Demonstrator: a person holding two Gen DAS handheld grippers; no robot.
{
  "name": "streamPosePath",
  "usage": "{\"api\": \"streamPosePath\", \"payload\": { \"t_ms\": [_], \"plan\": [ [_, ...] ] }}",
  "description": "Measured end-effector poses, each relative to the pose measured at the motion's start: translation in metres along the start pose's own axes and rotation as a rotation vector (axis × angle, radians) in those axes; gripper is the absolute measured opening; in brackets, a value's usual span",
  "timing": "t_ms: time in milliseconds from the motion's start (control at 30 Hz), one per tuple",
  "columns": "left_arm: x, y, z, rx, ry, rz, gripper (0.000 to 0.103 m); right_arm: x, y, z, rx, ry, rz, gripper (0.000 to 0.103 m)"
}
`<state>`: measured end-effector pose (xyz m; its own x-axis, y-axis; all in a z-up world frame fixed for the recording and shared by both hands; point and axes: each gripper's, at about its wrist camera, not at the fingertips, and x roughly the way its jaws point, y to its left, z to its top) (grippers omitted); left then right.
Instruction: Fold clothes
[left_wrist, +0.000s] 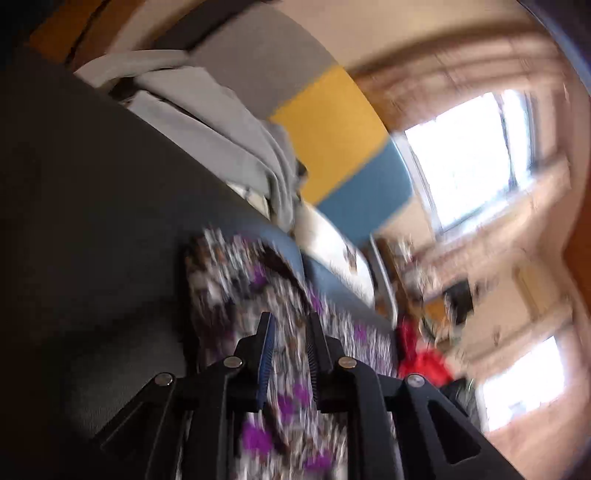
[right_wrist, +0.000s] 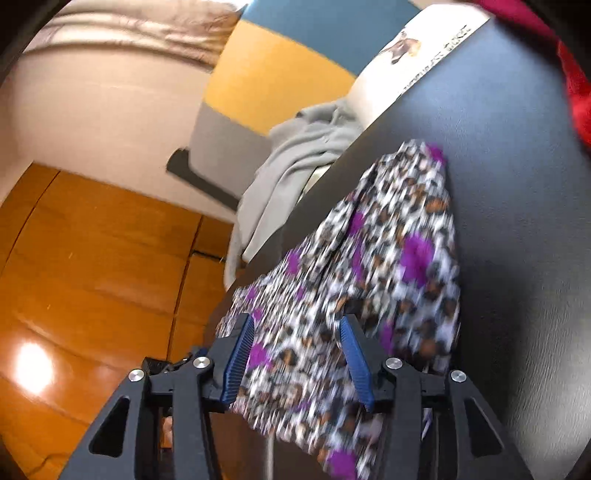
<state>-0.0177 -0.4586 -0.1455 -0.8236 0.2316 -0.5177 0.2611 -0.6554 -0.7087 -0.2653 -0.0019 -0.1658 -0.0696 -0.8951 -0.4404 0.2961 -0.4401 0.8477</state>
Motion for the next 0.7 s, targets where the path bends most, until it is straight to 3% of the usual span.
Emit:
{"api": "streamPosePath", "payload": {
  "t_ms": [133,233,333,533,667,700],
  "plan": [
    [0.010,-0.018,-0.036,0.137,0.110,0.041,0.015,0.007,0.002,-0.025,-0.044,0.089,-0.060,0.052],
    [0.024,-0.031,-0.052,0.253,0.179,0.122,0.015,0.009,-0.005,-0.031,-0.032,0.089,-0.083,0.052],
    [0.037,-0.034,-0.063,0.309,0.238,0.192,0.015,0.010,-0.012,-0.038,-0.019,0.089,-0.106,0.048],
    [0.011,-0.034,-0.090,0.323,0.335,0.217,0.010,-0.001,-0.015,-0.068,-0.035,0.155,-0.110,0.040],
    [-0.024,-0.019,-0.113,0.237,0.346,0.187,0.008,-0.016,-0.022,-0.097,-0.011,0.196,-0.120,0.015],
    [-0.033,-0.015,-0.119,0.200,0.345,0.168,0.008,-0.021,-0.024,-0.103,0.000,0.198,-0.121,0.014]
  ]
}}
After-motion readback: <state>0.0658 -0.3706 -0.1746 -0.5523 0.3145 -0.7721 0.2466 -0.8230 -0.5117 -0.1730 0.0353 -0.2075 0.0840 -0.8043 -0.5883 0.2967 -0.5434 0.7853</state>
